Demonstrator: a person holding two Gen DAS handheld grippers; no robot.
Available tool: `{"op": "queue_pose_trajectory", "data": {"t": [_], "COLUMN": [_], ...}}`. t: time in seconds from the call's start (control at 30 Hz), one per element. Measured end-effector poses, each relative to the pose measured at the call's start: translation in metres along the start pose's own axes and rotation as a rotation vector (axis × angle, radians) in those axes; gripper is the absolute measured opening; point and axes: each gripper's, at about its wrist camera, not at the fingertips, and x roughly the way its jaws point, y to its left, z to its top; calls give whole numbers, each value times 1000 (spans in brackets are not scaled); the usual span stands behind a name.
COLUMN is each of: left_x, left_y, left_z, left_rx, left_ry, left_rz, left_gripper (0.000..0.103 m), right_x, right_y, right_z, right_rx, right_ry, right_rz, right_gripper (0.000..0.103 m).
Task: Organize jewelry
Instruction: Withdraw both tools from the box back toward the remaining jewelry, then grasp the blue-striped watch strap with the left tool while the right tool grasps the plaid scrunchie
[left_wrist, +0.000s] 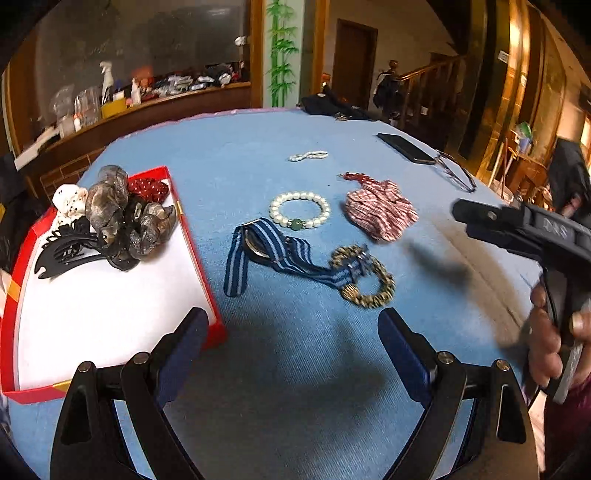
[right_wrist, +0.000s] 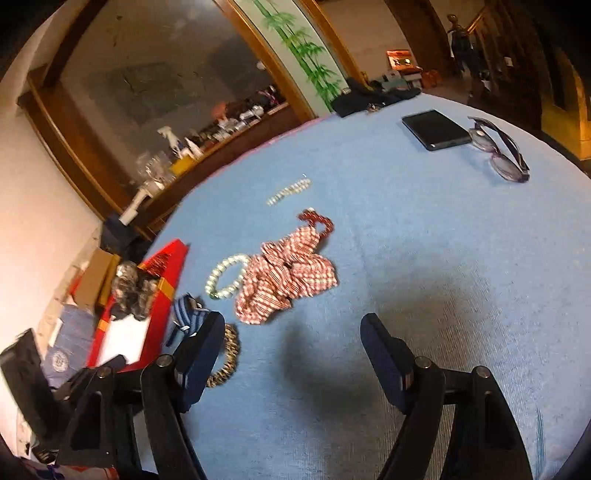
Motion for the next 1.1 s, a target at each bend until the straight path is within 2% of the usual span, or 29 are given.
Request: {"op": "queue_pose_trajectory", "data": {"t": [0.17, 0.27, 0.4, 0.5, 0.53, 0.57, 0.67, 0.73, 0.87, 1.1], "left_x": [23, 47, 77, 95, 98, 103, 95, 89, 77, 46], "left_y": [22, 23, 11, 4, -2, -6, -6, -11, -10, -1], "left_z": [30, 50, 65, 66, 63, 60, 52, 46, 42, 42], "left_rx": [-111, -137, -85, -50, -19, -1, -42, -31, -59, -117], "left_ry": [47, 80, 107, 148, 149, 169, 120, 92, 58, -125], "left_rz": [16, 34, 154, 167, 186, 179, 126, 117, 20, -60], "left_gripper": [92, 92, 92, 92, 87, 77, 64, 43, 43, 43], "right_x": [1, 0, -2, -2, -2, -2, -3, -2, -2, 6], "right_y": [6, 6, 2, 0, -1, -1, -2, -2, -3, -1], "right_z": [-1, -2, -2, -1, -1, -1, -1, -1, 0, 2], "right_rx": [-19, -18, 1, 10, 13, 15, 18, 21, 28, 31], "right_ry": [-4, -8, -17, -15, -15, -14, -16, -15, -13, 16], "right_rz": [9, 19, 43, 57, 63, 70, 79, 80, 69, 11], "right_gripper": [81, 81, 81, 81, 81, 81, 81, 81, 81, 83]}}
